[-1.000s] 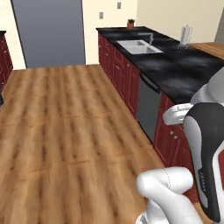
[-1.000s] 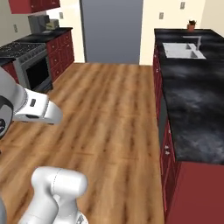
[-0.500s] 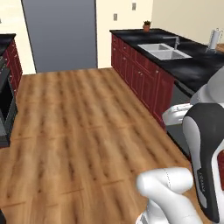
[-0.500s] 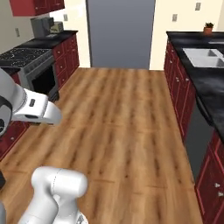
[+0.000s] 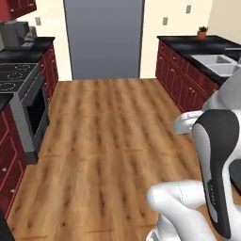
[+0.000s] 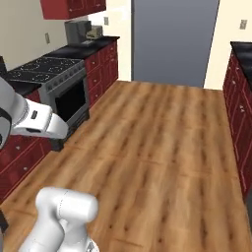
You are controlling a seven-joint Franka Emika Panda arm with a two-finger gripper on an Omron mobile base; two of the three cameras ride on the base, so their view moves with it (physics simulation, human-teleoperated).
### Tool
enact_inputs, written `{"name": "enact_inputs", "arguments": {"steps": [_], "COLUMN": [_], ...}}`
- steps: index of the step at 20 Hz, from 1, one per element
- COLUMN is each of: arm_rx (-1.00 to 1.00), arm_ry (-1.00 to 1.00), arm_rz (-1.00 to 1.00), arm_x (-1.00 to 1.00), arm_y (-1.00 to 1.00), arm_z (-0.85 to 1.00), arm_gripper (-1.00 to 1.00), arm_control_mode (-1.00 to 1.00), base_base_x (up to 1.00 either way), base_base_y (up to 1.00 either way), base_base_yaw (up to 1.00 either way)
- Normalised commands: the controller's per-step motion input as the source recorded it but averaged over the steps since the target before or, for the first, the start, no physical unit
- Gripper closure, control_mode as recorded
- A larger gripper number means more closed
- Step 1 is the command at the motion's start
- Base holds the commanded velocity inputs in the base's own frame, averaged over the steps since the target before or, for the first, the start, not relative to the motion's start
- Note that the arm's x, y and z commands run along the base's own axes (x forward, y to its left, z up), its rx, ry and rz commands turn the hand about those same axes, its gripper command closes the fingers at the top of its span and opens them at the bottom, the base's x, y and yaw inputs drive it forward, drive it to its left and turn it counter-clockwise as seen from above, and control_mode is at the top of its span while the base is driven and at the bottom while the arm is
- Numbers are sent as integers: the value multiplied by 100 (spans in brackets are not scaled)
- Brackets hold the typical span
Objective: Get the candle and the beer from the cabinet and move them to the dining counter.
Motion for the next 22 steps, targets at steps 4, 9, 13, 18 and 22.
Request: {"name": "enact_inputs", "arguments": {"steps": [4,9,13,18,22], "arm_rx": [0,0,0,0,0], "arm_ry": [0,0,0,0,0], "arm_rz": [0,0,0,0,0], "arm_x": [0,0,0,0,0], "arm_y": [0,0,0,0,0], "arm_z": [0,0,0,0,0], "arm_gripper": [-100,-100,-100,-100,-100], "arm_control_mode": [100,100,100,100,100], "base_base_x": [58,51,61,55,36], "base_base_y": [-4,-8,-8,-33,-47], "base_base_yaw": [58,67,66,63,60]}}
